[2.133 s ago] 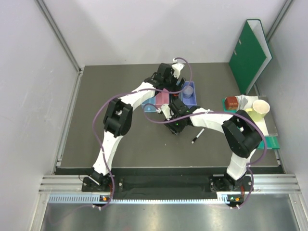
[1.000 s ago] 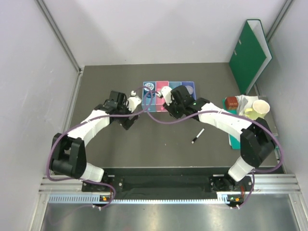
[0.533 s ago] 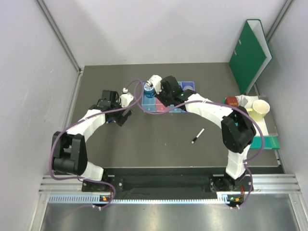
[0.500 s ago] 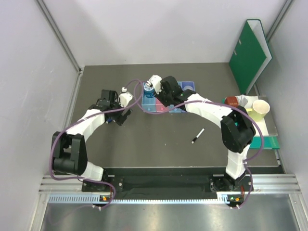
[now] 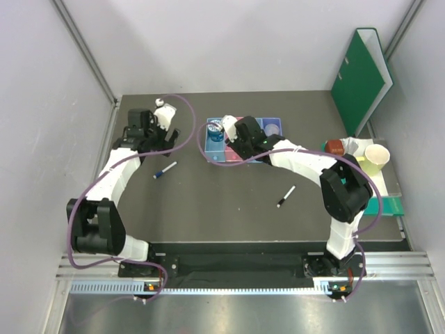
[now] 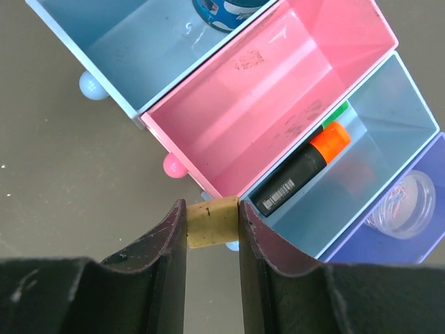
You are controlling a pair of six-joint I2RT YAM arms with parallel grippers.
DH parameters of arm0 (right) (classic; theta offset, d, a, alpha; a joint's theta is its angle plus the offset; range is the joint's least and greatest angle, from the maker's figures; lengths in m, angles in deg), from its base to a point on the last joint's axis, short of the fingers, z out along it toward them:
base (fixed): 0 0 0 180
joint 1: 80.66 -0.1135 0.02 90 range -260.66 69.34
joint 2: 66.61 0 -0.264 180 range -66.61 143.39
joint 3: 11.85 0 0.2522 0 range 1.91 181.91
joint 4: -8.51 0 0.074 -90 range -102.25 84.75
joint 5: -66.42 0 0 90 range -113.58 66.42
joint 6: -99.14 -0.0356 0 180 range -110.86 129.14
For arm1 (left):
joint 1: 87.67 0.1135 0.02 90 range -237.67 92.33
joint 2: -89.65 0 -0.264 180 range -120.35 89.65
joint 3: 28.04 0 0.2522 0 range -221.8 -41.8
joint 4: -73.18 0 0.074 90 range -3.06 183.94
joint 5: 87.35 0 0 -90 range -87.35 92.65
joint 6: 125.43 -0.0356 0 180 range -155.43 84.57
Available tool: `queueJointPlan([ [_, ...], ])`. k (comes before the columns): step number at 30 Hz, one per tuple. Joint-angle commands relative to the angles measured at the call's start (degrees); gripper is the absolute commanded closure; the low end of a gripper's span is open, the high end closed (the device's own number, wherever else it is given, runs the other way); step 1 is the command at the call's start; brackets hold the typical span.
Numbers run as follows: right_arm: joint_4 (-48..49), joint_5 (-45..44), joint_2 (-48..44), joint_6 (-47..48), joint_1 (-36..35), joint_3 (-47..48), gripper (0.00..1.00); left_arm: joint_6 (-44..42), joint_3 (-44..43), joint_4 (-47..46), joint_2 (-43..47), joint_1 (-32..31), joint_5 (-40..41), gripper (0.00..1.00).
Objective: Sort the stationery into containers
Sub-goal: Place the stationery in the storage box, then pick up the pen from the center of the board.
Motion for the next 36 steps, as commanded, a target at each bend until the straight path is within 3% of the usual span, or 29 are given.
queueJointPlan([
  [1,2.7,-2.3,-4.4,-0.1,0.3,0.0,0.85,-1.4,-2.2,-1.0,3.2,2.3,-1.3,0.01],
  [8,4.2,-3.6,-3.7,-0.7,2.1,3.9,0.86,-11.8,4.7,3.1,4.3,7.6,-4.7,0.01],
  [13,4.6,-2.8,-0.5,-2.0,3.3,10.4,0.86,-15.8,9.5,5.4,3.3,7.9,-8.8,0.02],
  [23,5.0,3.8,8.2,-6.3,3.3,22.7,0.85,-18.4,16.6,-1.9,-3.2,7.9,-8.1,0.05],
  [32,5.9,7.5,14.3,-7.9,1.4,27.3,0.85,-21.4,17.1,-7.0,-8.2,7.9,-6.7,0.08],
  [36,6.2,7.5,15.6,-7.6,0.6,27.8,0.85,-22.4,16.0,-8.2,-10.6,8.0,-7.5,0.14],
])
